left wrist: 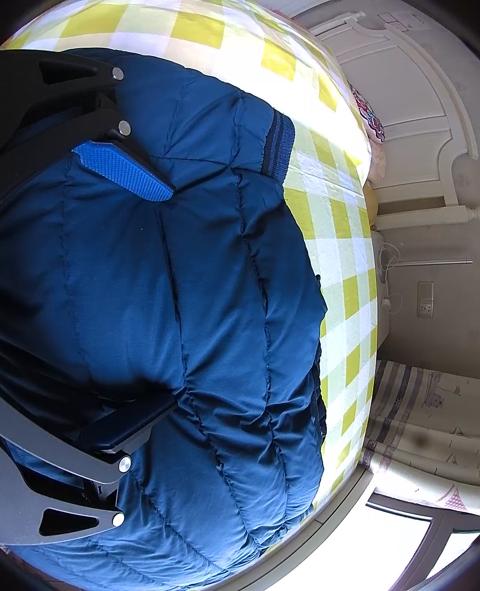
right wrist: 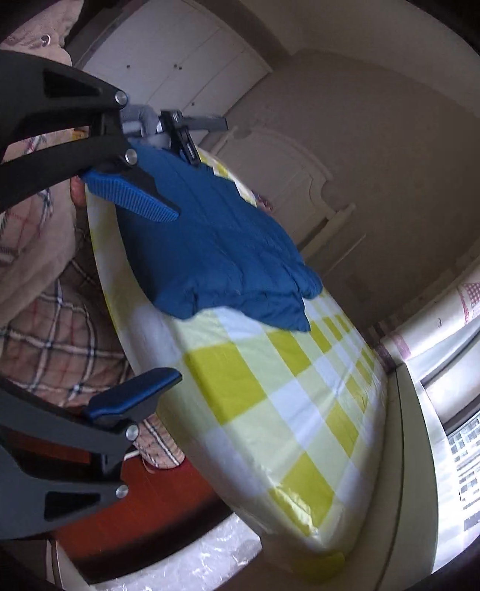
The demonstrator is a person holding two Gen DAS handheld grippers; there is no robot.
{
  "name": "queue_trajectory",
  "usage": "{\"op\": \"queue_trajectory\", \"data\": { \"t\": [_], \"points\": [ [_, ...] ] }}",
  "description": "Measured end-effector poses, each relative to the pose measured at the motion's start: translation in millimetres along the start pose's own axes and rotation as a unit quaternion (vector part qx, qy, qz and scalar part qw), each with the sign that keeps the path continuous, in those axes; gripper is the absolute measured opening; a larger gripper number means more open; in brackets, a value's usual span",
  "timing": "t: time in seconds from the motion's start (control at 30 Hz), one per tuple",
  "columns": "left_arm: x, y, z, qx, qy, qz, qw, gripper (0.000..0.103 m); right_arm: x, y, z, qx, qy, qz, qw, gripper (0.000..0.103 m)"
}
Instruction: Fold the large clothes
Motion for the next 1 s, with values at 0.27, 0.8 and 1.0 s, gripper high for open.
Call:
{"op": "queue_trajectory", "data": {
  "t": [0.27,0.8,1.0],
  "points": [
    [0.9,-0.2,-1.0,-0.005,0.000,0.001,1.0000,0.099,41.7,-14.0,19.0,0.030,-0.027,-0.041,0.998,0.076],
    [-10.0,4.0,-9.6,0.002,-0.009,-0.017,0.9998,0.099,119.5,-19.5,-17.6,0.090,-0.024,-0.021,0.995,0.080],
    [-40.9,41.6,-65.1,0.030,0.041,-0.053,0.9973,0.099,109.0,-27.6,-26.8,0.068,0.024,-0.012,0.997,0.035]
  ]
}}
Point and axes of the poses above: each gripper's, at about its wrist camera, not at the fingertips, and x roughly the way its jaws point, y to its right, z to its underside, the point moved 5 cm from there along x, roughly the way its jaws point, and after that the axes turned 15 degrees about -z, right-handed, at the moved point
